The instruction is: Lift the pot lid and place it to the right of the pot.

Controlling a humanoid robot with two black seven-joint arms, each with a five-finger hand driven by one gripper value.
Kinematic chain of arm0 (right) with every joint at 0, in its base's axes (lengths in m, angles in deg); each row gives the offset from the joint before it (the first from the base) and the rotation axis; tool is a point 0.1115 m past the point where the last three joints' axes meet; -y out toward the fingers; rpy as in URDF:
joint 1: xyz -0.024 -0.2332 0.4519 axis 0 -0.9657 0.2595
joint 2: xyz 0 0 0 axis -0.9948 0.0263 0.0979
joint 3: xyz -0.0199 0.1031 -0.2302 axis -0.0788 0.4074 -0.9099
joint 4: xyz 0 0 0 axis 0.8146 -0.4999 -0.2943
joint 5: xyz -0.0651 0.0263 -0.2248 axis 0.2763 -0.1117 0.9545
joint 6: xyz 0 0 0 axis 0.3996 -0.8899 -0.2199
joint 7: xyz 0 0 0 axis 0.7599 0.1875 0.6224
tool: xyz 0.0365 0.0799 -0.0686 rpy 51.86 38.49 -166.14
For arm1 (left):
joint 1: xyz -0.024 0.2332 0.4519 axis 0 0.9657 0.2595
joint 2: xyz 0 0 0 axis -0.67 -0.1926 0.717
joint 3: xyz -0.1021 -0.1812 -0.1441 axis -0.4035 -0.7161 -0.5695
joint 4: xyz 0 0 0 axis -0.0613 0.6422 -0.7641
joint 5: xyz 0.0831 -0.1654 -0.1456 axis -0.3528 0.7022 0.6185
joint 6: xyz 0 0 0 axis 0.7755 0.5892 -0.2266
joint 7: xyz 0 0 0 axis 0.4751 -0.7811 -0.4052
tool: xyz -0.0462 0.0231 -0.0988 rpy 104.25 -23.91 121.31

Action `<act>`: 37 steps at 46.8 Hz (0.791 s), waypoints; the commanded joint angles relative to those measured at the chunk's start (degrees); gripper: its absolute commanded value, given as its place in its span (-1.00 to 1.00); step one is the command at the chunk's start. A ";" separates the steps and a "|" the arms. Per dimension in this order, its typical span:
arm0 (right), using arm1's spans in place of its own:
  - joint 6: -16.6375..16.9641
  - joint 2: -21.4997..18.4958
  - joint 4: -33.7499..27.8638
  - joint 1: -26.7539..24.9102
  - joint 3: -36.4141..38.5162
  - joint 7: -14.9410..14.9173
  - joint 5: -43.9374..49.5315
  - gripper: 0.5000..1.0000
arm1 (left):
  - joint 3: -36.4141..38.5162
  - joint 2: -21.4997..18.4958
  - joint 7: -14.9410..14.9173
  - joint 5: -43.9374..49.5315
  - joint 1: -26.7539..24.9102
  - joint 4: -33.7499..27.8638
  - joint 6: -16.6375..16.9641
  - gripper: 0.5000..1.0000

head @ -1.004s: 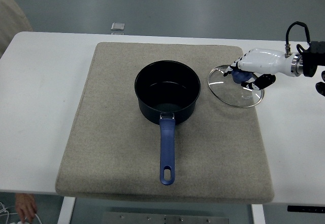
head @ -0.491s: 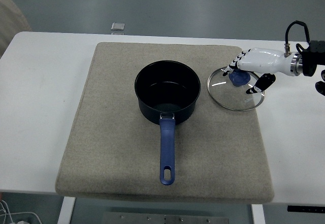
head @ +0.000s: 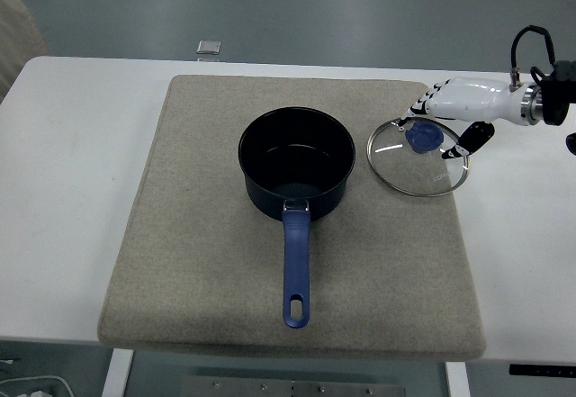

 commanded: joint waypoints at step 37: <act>2.47 -0.97 0.53 6.01 11.17 0.00 -12.72 0.58 | 0.00 0.00 0.01 0.00 0.00 0.00 0.00 1.00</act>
